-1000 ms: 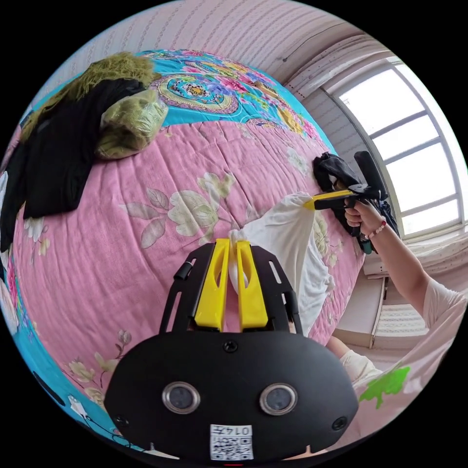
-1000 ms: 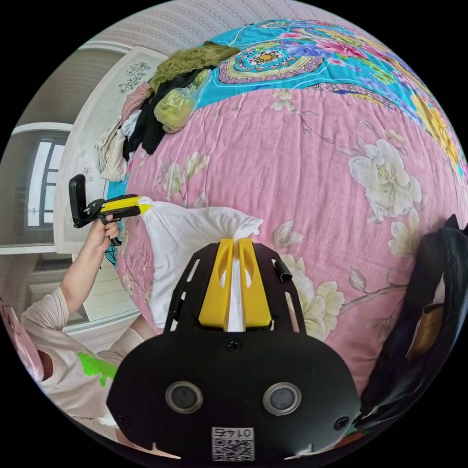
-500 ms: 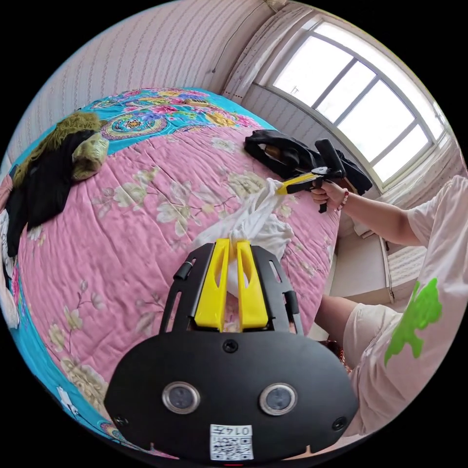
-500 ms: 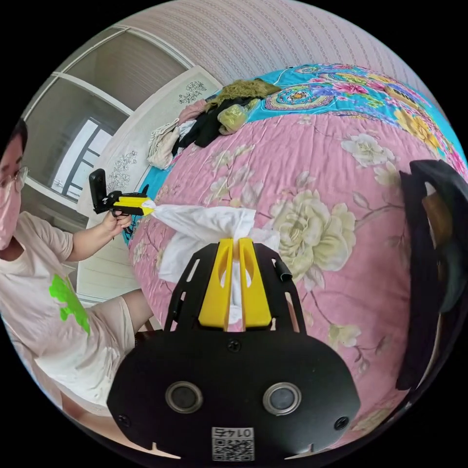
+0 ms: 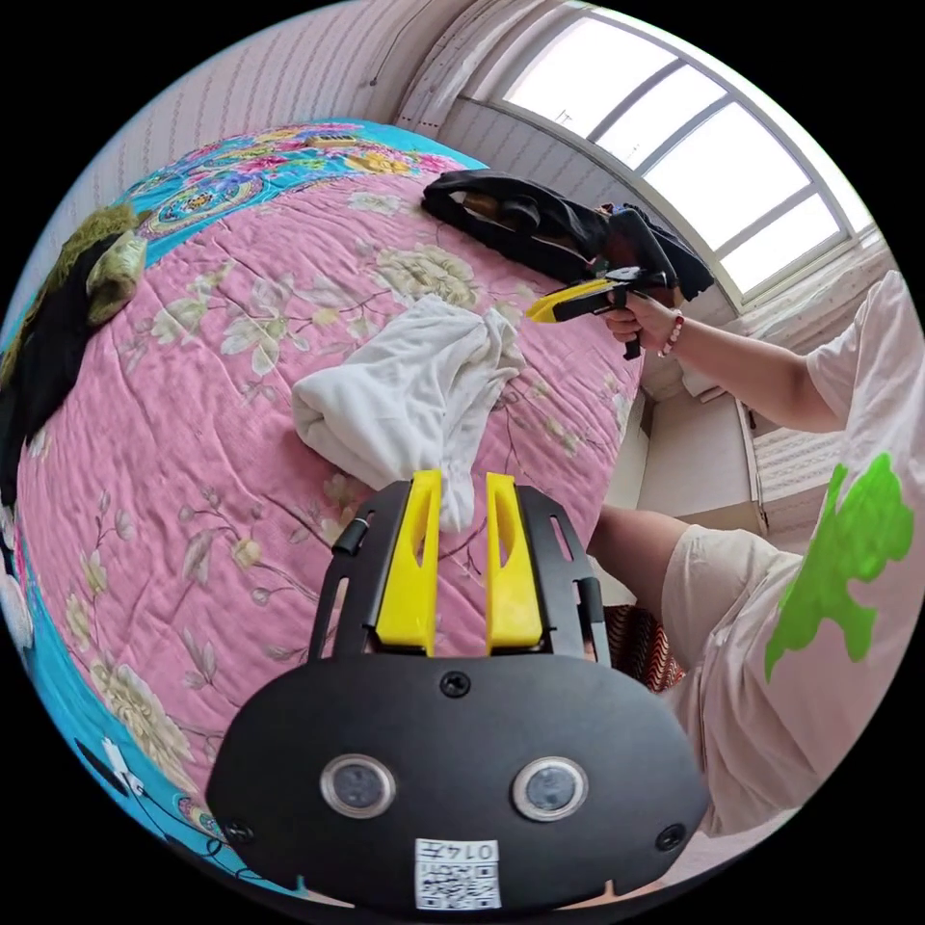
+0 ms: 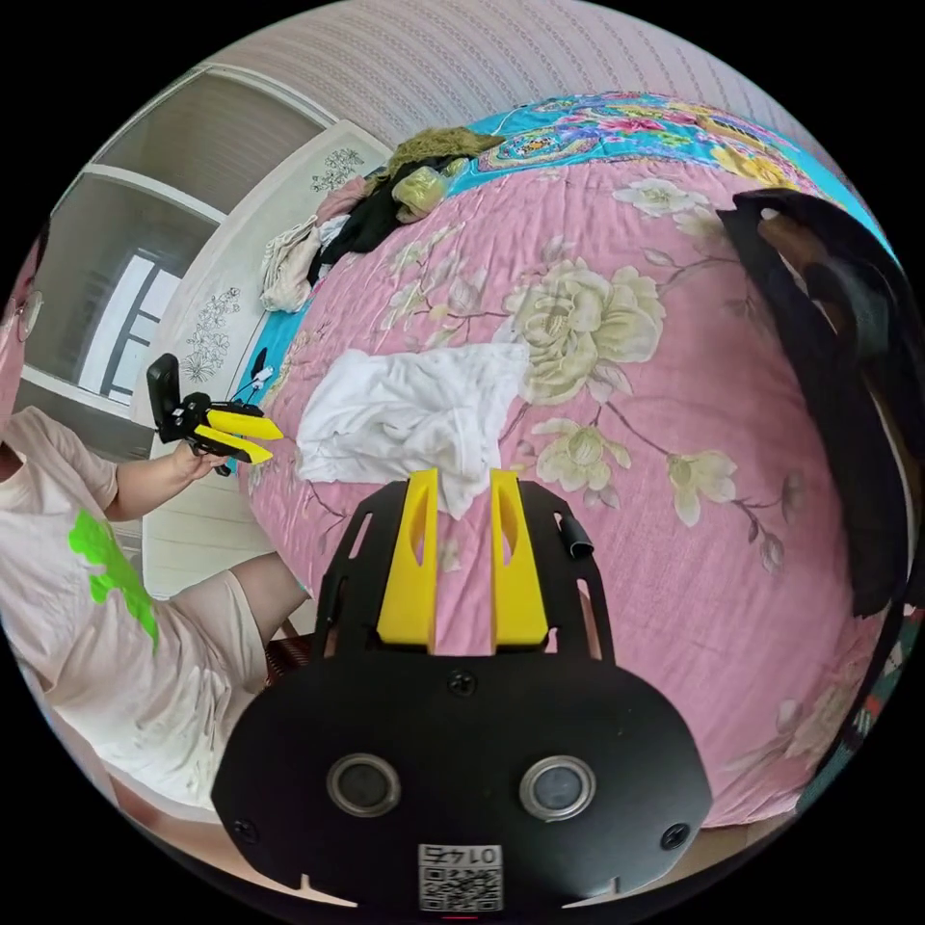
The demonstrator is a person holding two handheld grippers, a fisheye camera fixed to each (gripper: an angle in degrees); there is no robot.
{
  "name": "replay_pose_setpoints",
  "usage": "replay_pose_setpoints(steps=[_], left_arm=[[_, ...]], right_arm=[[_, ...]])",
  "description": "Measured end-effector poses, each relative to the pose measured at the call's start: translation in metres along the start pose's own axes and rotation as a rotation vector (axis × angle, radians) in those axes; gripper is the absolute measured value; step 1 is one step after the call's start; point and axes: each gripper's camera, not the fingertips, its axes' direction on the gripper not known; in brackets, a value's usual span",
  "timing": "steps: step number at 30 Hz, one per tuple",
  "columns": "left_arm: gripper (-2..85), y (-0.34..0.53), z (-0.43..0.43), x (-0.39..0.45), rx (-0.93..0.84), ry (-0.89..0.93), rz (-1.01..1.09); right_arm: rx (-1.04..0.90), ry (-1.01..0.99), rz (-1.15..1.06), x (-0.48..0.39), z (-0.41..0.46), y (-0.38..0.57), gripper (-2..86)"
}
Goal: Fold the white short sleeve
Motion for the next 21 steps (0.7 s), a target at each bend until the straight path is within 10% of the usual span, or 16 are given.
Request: replay_pose_setpoints(steps=[8,21], left_arm=[[4.8,-0.030,0.029,0.013,-0.064,-0.020,0.024],[0.2,-0.003,0.060,0.035,-0.165,0.060,-0.031]], right_arm=[[-0.089,0.061,-0.298,-0.077,0.047,-0.049,6.8],[-0.243,0.064,-0.127,-0.090,0.064,0.014,6.1]])
